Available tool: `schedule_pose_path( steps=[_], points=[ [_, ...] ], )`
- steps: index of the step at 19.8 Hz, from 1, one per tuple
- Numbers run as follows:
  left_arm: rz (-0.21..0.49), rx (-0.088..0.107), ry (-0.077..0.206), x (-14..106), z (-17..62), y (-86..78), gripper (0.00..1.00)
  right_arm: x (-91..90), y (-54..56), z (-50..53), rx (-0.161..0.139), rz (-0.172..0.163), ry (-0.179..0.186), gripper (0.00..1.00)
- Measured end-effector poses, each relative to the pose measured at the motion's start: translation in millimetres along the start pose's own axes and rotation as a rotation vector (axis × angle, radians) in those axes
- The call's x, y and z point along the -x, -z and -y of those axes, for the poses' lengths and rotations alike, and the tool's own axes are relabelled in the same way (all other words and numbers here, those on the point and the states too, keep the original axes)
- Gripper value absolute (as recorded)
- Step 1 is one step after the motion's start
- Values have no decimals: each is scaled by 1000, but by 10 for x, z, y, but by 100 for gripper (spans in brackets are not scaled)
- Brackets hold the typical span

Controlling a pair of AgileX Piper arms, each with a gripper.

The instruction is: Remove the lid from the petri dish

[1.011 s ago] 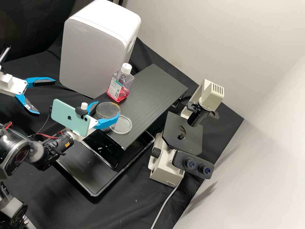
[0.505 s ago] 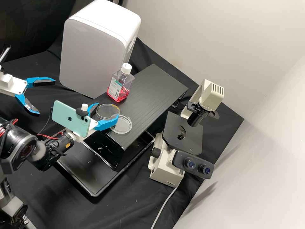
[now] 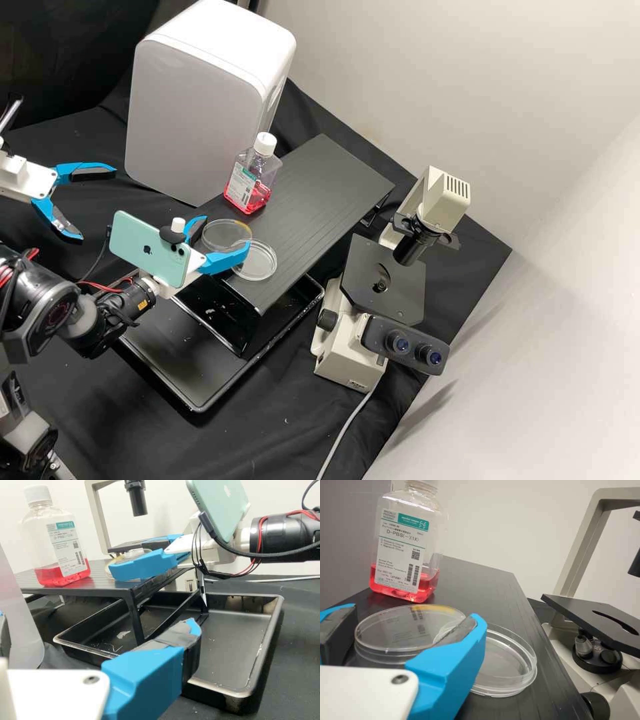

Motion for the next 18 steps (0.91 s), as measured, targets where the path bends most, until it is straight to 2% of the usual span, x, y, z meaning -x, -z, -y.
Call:
schedule_pose_path(
  steps=[9,11,14,18],
  points=[
    [0,0,0,0,0,0,100,4,-23,-17,-18,36,-22,100],
    [0,0,0,0,0,0,100,17,-17,-45,-37,60,-46,100],
    [0,0,0,0,0,0,100,69,-11,-102,-31,105,-88,100],
    [-2,-4,-6,5,-17,-3,100,155,-7,-145,-39,103,-103,100]
  ],
)
